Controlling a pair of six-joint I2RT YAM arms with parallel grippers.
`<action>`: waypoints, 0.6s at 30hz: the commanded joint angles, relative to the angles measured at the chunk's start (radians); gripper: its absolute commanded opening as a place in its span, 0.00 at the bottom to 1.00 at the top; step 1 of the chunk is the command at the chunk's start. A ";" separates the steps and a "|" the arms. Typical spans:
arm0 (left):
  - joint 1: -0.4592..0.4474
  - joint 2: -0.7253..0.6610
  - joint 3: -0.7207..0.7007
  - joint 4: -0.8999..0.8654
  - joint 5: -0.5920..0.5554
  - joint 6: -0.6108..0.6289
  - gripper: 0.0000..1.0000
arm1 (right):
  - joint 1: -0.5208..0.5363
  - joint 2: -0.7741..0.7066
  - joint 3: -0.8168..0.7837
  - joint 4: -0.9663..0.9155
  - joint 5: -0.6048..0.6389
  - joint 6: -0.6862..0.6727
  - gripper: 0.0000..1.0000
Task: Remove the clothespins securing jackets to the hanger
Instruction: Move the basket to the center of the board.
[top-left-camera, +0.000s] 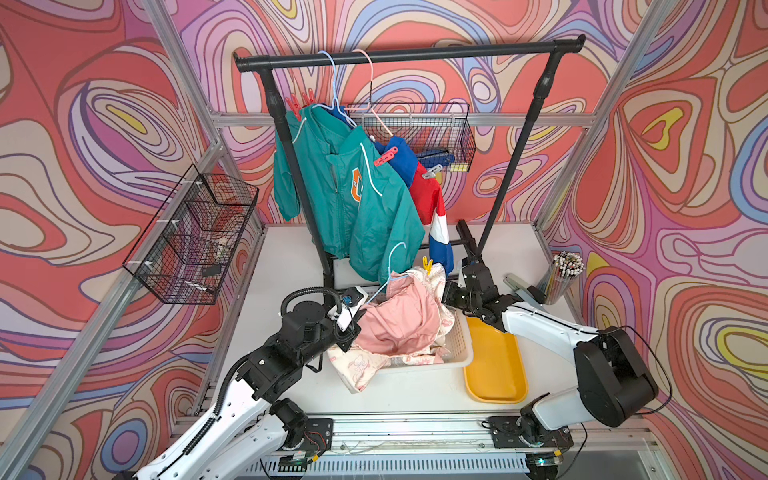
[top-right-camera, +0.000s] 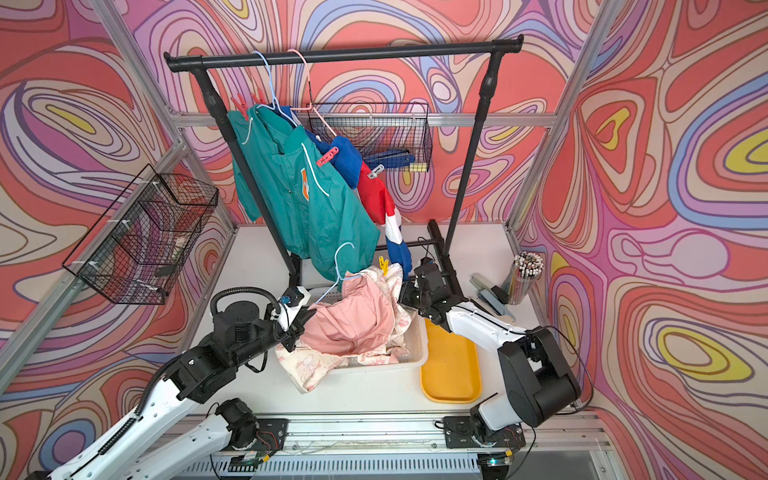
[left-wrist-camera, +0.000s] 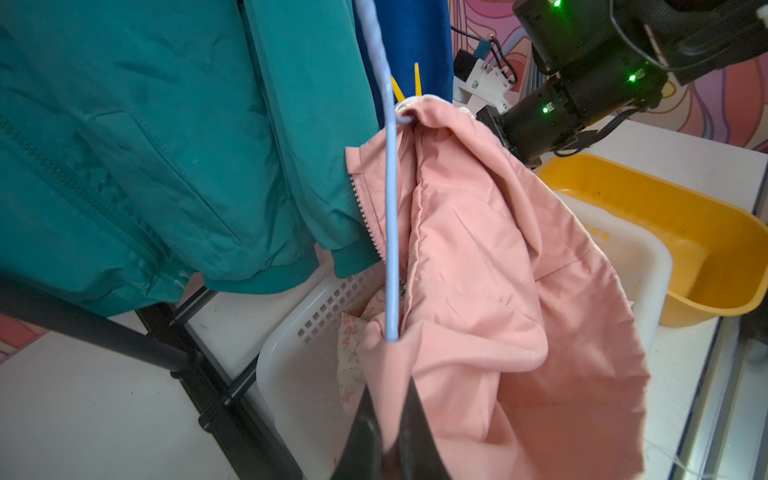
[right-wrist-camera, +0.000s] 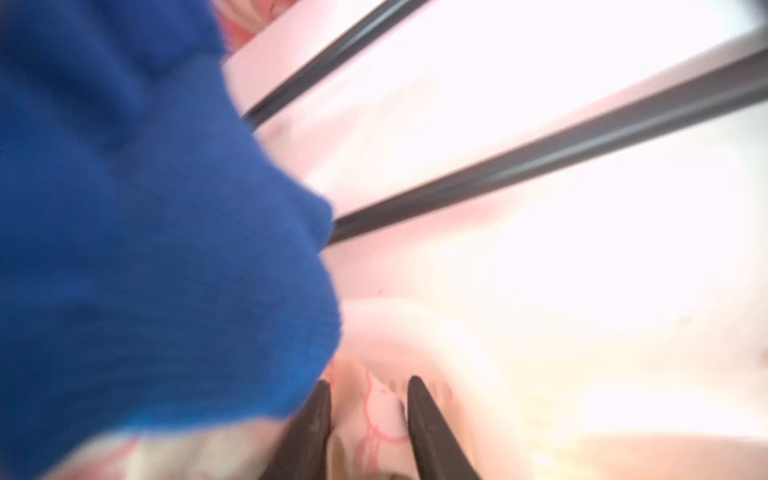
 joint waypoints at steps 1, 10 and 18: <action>-0.034 0.038 0.022 0.121 -0.006 0.010 0.00 | -0.025 0.044 0.013 -0.047 0.057 -0.068 0.35; -0.108 0.119 0.035 0.193 -0.091 0.104 0.00 | -0.057 -0.040 0.050 -0.108 0.085 -0.082 0.51; -0.146 0.149 0.045 0.238 -0.086 0.149 0.00 | -0.161 -0.156 0.050 -0.195 0.087 -0.059 0.72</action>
